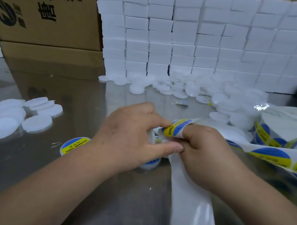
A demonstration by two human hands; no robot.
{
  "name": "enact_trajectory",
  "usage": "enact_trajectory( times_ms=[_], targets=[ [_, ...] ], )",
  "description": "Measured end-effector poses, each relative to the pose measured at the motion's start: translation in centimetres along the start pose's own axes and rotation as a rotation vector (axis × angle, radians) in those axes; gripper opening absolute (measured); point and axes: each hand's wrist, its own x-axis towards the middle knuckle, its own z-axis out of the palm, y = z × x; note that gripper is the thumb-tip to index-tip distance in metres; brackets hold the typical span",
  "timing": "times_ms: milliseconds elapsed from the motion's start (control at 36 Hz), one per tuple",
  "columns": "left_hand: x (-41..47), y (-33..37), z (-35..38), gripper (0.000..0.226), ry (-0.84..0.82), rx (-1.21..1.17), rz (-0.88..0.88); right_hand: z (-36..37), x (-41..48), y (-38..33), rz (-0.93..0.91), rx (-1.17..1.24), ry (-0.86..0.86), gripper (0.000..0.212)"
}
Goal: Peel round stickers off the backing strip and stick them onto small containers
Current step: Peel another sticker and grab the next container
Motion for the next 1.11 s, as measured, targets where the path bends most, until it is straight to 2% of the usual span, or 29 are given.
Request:
enact_trajectory(
  times_ms=[28, 111, 194, 333, 417, 472, 583, 639, 722, 778, 833, 861, 944, 1056, 1111],
  targets=[
    [0.0, 0.0, 0.1, 0.052, -0.009, 0.005, -0.035, 0.0, 0.0, 0.1, -0.010, -0.006, 0.004, 0.018],
    [-0.1, -0.1, 0.3, 0.046, 0.015, -0.005, -0.099, 0.3, -0.1, 0.1, -0.003, -0.022, 0.039, 0.035],
    [-0.2, -0.4, 0.3, 0.047, 0.011, -0.057, -0.101, 0.5, 0.0, 0.0, -0.003, 0.010, 0.030, 0.032],
    [0.0, -1.3, 0.2, 0.017, 0.154, -0.119, -0.222, 0.2, -0.2, 0.1, 0.011, 0.086, 0.034, 0.025],
    [0.2, -1.9, 0.5, 0.030, 0.280, -0.121, -0.350, 0.4, -0.3, 0.2, 0.021, 0.065, 0.104, 0.014],
    [0.3, -2.5, 0.5, 0.028, 0.329, -0.102, -0.416, 0.5, -0.4, 0.2, 0.029, 0.068, 0.138, 0.021],
    [0.7, -3.7, -0.1, 0.042, 0.369, -0.179, -0.484, 0.4, -0.4, 0.3, 0.011, 0.077, 0.297, 0.036],
    [0.6, -3.1, 0.0, 0.035, 0.318, -0.286, -0.439, 0.2, -0.3, 0.4, 0.012, 0.081, 0.287, 0.035],
    [0.1, -1.3, 0.3, 0.010, 0.171, -0.399, -0.305, 0.4, -0.3, 0.3, 0.007, 0.062, 0.186, 0.028],
    [-0.2, -0.9, 0.7, 0.019, 0.078, -0.318, -0.170, 0.6, -0.3, 0.2, -0.001, 0.062, 0.142, 0.020],
    [-0.2, -0.9, 0.8, 0.011, 0.083, -0.243, -0.132, 0.5, -0.3, 0.1, -0.008, 0.083, 0.123, 0.011],
    [-0.2, -1.1, 0.8, 0.006, 0.129, -0.251, -0.150, 0.4, -0.3, 0.0, -0.014, 0.089, 0.116, 0.010],
    [0.1, -1.9, 1.0, 0.034, 0.299, -0.257, -0.269, 0.4, -0.4, -0.2, -0.067, 0.123, 0.114, 0.012],
    [0.7, -3.2, 0.6, 0.032, 0.407, -0.323, -0.510, 0.5, -0.8, -0.7, -0.041, 0.180, 0.130, 0.017],
    [0.9, -3.9, 0.1, 0.039, 0.461, -0.368, -0.577, 0.3, -0.8, -0.7, -0.008, 0.225, 0.163, 0.020]
  ],
)
